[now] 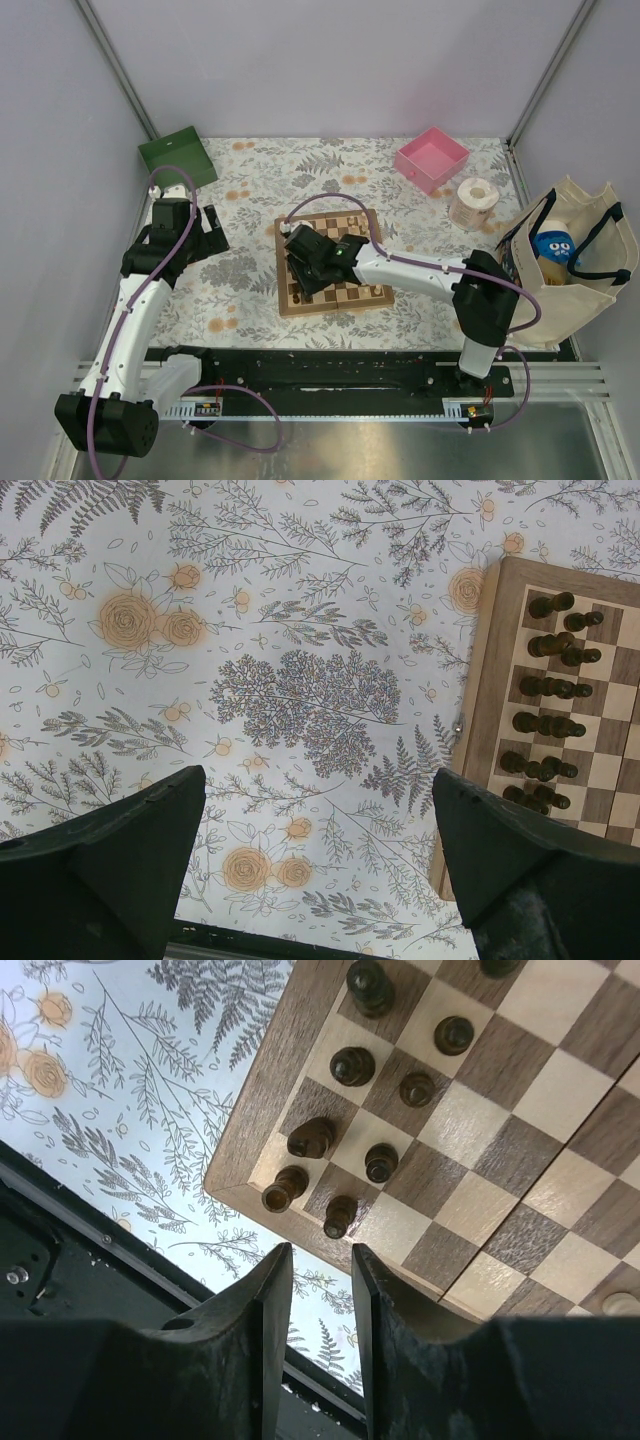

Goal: Set up the chess pieces on the board

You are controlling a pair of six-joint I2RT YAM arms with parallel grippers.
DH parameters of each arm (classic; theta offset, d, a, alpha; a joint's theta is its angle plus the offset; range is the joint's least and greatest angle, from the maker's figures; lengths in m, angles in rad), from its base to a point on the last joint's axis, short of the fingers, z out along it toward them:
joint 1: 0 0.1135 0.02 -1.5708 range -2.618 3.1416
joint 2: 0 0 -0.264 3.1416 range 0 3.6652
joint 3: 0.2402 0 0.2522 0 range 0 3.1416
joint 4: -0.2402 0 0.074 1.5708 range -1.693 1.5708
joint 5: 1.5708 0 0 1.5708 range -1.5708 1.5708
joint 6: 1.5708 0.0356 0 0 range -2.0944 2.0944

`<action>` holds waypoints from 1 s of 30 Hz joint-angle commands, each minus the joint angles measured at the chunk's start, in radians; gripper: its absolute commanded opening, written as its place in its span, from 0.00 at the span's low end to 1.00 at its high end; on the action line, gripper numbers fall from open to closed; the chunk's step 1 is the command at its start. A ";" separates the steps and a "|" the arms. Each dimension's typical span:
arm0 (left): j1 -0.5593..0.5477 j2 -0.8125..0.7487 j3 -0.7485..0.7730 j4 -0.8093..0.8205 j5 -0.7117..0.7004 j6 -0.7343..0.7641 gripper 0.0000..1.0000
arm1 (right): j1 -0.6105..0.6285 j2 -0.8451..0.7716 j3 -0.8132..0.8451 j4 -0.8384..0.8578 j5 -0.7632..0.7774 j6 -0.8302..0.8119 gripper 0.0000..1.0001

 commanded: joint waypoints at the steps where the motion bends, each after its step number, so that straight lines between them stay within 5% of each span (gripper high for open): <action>1: 0.005 -0.022 -0.007 0.038 0.016 0.001 0.99 | -0.034 -0.018 0.032 0.009 0.015 0.000 0.39; 21: 0.005 -0.019 -0.007 0.040 0.014 0.002 0.99 | -0.069 0.115 0.087 0.017 -0.011 -0.013 0.39; 30: 0.005 -0.015 -0.006 0.038 0.016 0.002 0.99 | -0.074 0.129 0.098 0.025 -0.020 -0.023 0.30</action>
